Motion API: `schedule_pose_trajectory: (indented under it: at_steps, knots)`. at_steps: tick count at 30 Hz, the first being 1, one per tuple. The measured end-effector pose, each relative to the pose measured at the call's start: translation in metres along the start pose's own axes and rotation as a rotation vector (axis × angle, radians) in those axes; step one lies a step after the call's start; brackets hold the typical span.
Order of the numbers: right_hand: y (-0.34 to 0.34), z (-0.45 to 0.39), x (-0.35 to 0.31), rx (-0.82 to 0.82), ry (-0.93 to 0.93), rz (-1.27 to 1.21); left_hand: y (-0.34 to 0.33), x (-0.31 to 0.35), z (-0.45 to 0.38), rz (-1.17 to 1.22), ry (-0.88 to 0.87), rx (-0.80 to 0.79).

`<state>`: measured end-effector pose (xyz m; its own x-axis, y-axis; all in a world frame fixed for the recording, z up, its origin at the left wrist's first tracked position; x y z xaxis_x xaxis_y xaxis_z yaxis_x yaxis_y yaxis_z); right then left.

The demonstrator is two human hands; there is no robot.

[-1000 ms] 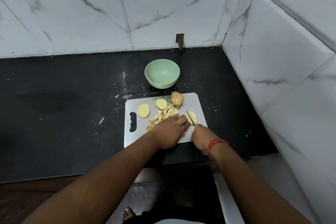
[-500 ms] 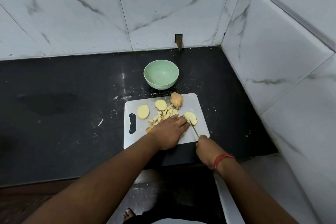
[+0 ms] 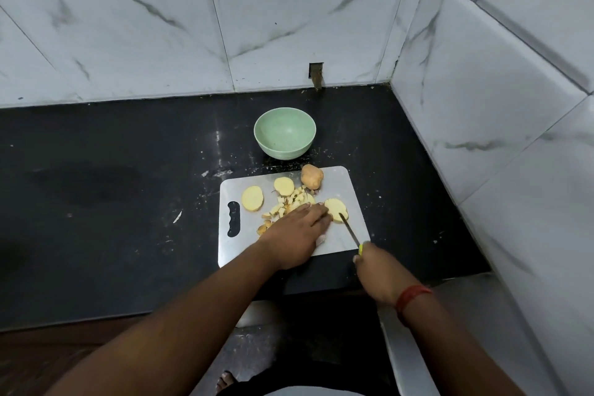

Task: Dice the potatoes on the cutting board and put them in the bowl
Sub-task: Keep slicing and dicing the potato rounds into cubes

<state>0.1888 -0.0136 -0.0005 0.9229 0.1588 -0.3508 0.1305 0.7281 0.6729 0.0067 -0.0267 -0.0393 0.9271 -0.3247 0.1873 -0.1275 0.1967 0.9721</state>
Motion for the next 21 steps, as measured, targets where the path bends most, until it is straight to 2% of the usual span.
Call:
schedule_pose_trajectory:
  at_steps: [7, 15, 21]
  knots:
    - [0.017, -0.017, -0.031, -0.022, -0.055, 0.128, 0.001, 0.001, -0.001, 0.024, 0.025, -0.007]
    - [0.016, -0.031, -0.039, -0.035, -0.097, 0.069, 0.002, 0.0, -0.002, 0.029, 0.024, -0.021]
    - [0.014, -0.033, -0.045, -0.059, -0.086, 0.133, 0.001, -0.002, -0.003, -0.013, 0.006, -0.028]
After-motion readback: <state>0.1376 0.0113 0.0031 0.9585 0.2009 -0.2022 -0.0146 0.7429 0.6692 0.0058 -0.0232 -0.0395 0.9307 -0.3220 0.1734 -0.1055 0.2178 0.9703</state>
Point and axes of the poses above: each hand's wrist, its own z-axis away from the middle knuckle, its own y-axis out of the back of the hand, x = y × z, the point moved 4 cm from there along -z, towards the middle knuckle, and after that the axes turned 9 degrees about -x, right-handed, at the moved point
